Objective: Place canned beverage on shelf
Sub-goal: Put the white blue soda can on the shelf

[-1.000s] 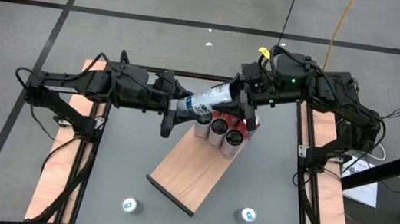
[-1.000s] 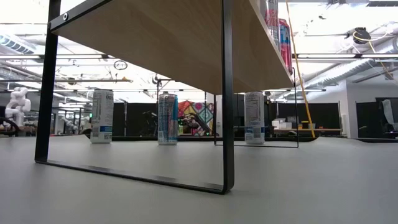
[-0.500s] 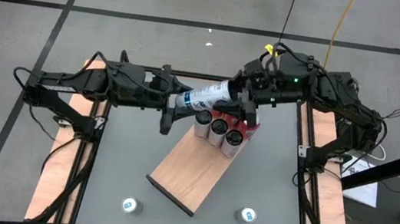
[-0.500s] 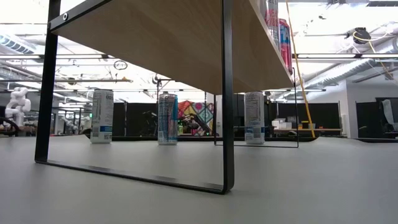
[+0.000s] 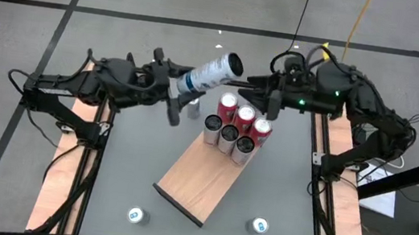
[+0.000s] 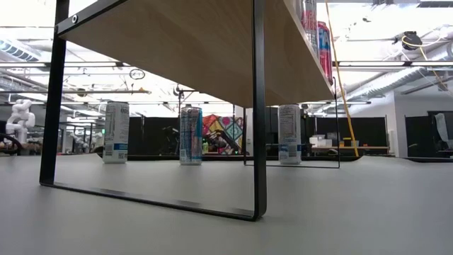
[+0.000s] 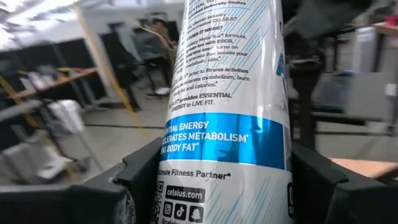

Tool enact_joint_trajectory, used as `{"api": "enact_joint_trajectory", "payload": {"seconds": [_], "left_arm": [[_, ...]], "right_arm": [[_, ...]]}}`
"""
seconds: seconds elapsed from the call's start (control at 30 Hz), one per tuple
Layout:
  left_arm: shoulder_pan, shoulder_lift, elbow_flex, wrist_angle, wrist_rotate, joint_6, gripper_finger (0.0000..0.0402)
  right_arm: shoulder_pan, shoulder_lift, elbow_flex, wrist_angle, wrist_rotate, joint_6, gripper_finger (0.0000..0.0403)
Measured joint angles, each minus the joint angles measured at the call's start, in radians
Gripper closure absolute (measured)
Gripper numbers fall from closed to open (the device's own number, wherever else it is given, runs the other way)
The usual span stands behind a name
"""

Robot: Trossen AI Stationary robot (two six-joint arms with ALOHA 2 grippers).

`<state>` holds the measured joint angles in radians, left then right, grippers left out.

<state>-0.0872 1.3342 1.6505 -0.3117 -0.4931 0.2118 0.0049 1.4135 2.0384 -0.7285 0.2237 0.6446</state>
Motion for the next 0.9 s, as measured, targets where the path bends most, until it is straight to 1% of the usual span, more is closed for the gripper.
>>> {"api": "enact_joint_trajectory", "payload": {"seconds": [0.07,0.13,0.23,0.3,0.4,0.47,0.57,0.63,0.73,0.83,0.9], "left_arm": [[-0.004,0.005,0.000,0.037,-0.048,0.020,0.0146],[-0.005,0.008,0.001,0.058,-0.072,0.033,0.0146],[-0.004,0.021,0.001,0.079,-0.084,0.034,0.0146],[-0.005,0.025,0.000,0.065,-0.105,0.033,0.0146],[-0.009,0.042,0.001,0.088,-0.130,0.031,0.0146],[-0.017,0.047,0.000,0.078,-0.155,0.033,0.0146],[-0.035,0.059,0.000,0.123,-0.207,0.033,0.0146],[-0.048,0.058,0.000,0.123,-0.257,0.033,0.0146],[-0.058,0.062,0.000,0.118,-0.313,0.033,0.0146],[-0.064,0.067,0.000,0.112,-0.342,0.033,0.0146],[-0.066,0.071,0.000,0.114,-0.353,0.033,0.0146]], "right_arm": [[0.036,0.014,-0.010,0.076,0.098,-0.008,0.0034],[0.066,0.035,-0.019,0.166,0.171,-0.034,0.0034],[0.091,0.079,-0.023,0.290,0.250,-0.069,0.0034],[0.096,0.104,-0.024,0.357,0.277,-0.083,0.0034],[0.096,0.125,-0.024,0.405,0.318,-0.098,0.0034],[0.096,0.133,-0.024,0.410,0.359,-0.104,0.0034],[0.095,0.135,-0.024,0.415,0.426,-0.144,0.0034],[0.095,0.135,-0.024,0.446,0.452,-0.185,0.0034],[0.095,0.134,-0.024,0.532,0.456,-0.267,0.0035],[0.090,0.134,-0.023,0.589,0.456,-0.317,0.0035],[0.084,0.134,-0.023,0.591,0.457,-0.315,0.0035]]}}
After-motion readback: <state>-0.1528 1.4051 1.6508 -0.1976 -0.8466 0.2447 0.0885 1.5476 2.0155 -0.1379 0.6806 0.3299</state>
